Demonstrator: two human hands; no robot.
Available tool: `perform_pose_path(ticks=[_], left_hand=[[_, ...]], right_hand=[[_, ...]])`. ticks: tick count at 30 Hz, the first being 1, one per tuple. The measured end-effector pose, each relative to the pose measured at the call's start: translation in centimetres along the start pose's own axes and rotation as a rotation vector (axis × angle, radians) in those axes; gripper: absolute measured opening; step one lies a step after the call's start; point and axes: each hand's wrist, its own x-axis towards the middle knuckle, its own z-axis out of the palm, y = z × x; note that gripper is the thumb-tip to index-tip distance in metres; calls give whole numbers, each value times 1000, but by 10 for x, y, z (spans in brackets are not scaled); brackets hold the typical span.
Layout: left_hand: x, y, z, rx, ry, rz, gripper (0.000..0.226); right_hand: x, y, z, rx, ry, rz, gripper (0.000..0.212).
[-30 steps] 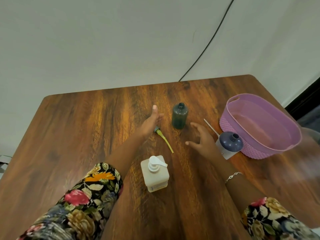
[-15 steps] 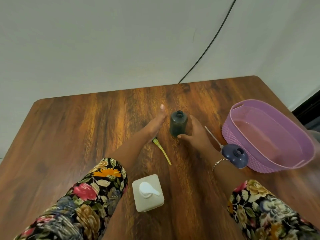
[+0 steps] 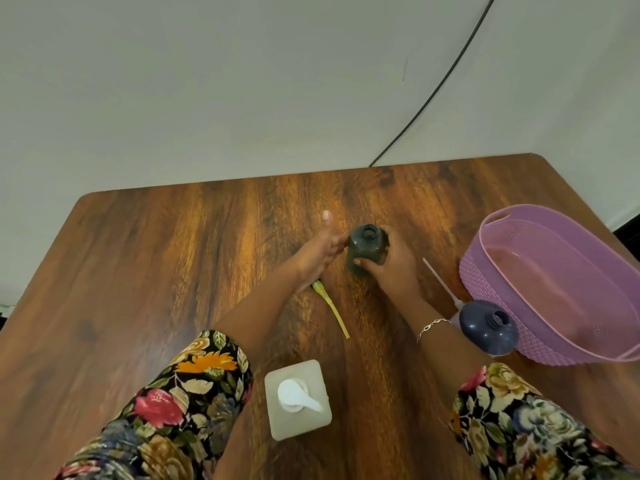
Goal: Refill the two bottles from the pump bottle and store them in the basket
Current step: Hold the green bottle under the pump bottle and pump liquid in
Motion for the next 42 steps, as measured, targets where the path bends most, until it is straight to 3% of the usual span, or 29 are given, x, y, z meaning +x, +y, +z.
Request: perform_pose_path(ticks=[6,20,24,31,35,40,42], left_hand=[[-19,-3,-8,23,38,78,105],[-72,-20,7,118,110,353,94],[-105,-26,8,141,267,445,71],[-148,-40,31,111,609,767,37],[-165,-45,44,171,731,880,39],[-187,-55,61,299,855,1014,14],[-195,-64,66,392,902,1089,19]], right_hand=[[-13,-11,-1,45,29,-44,65],[-71,-31,-11,213,114,-142,64],[-92,-36,-17,229,101,-153,67],[-135,-43,-33,220,116,-178,67],[-162,-42,-41,255,104,-174,66],[-193,-38,-46,284,87,-180,65],[-203,-41,-46,285,72,-189,64]])
